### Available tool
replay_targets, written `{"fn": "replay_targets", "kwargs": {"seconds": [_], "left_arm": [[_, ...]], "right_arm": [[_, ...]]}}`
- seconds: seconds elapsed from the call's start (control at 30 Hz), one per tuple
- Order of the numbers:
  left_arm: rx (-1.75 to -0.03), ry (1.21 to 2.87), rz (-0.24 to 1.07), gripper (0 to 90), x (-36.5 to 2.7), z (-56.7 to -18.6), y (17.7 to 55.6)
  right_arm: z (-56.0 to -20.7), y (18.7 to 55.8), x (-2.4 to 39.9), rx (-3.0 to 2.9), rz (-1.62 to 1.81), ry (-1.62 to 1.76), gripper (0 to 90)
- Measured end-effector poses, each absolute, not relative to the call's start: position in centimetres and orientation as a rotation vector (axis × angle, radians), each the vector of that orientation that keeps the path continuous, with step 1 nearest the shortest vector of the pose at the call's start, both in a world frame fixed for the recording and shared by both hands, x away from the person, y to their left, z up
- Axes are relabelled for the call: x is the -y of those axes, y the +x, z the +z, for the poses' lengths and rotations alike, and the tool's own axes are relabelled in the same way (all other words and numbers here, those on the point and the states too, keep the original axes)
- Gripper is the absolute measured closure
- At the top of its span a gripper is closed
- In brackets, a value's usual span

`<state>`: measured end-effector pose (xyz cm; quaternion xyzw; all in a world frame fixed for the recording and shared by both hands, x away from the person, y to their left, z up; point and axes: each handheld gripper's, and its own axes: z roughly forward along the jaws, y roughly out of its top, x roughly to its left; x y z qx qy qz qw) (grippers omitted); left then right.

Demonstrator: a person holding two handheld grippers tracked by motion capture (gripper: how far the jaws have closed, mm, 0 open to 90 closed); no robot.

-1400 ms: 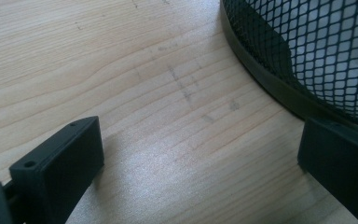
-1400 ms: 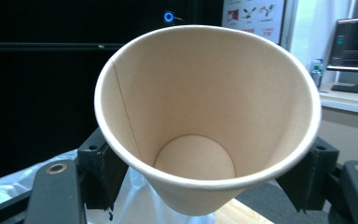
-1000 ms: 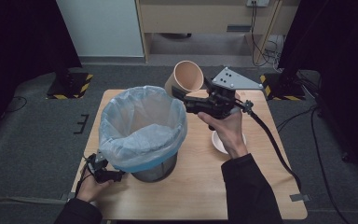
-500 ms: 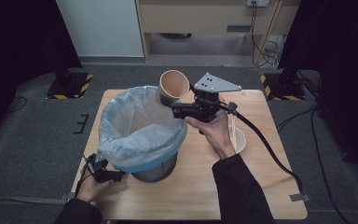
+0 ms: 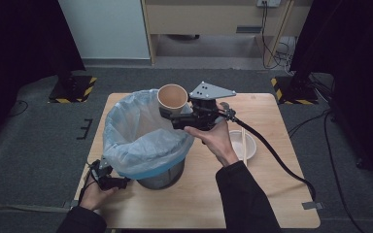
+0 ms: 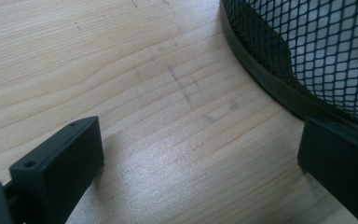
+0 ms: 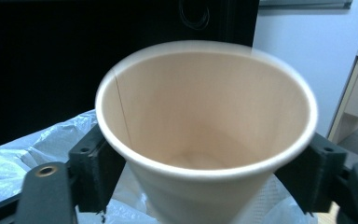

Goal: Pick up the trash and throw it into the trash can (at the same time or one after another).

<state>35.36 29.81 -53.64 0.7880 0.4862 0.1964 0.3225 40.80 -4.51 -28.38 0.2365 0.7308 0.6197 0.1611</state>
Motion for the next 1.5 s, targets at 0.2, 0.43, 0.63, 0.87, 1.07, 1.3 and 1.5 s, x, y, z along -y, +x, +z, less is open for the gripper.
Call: {"fn": "replay_targets", "kwargs": {"seconds": [0.2,0.43,0.63,0.87,1.07,1.3,1.5], "left_arm": [[-1.277,2.068,0.516,0.0,-29.8,-53.6,35.4],[-1.277,2.069,0.516,0.0,-29.8,-53.6,35.4],[-1.276,2.069,0.515,0.0,-29.8,-53.6,35.4],[-1.276,2.069,0.516,0.0,-29.8,-53.6,35.4],[-1.276,2.069,0.515,0.0,-29.8,-53.6,35.4],[-1.276,2.069,0.515,0.0,-29.8,-53.6,35.4],[-1.276,2.069,0.516,0.0,-29.8,-53.6,35.4]], "right_arm": [[-28.1,40.8,4.8,-2.078,1.775,0.691,21.5],[-27.9,41.0,4.9,-2.065,1.792,0.702,19.0],[-28.2,41.1,4.6,-2.080,1.787,0.705,9.5],[-27.7,40.9,5.2,-2.049,1.797,0.709,9.3],[-26.0,40.5,7.2,-1.968,1.813,0.723,10.4],[-25.1,40.2,11.5,-1.849,1.817,0.814,10.2],[-26.1,39.4,15.6,-1.777,1.758,0.886,10.7]]}}
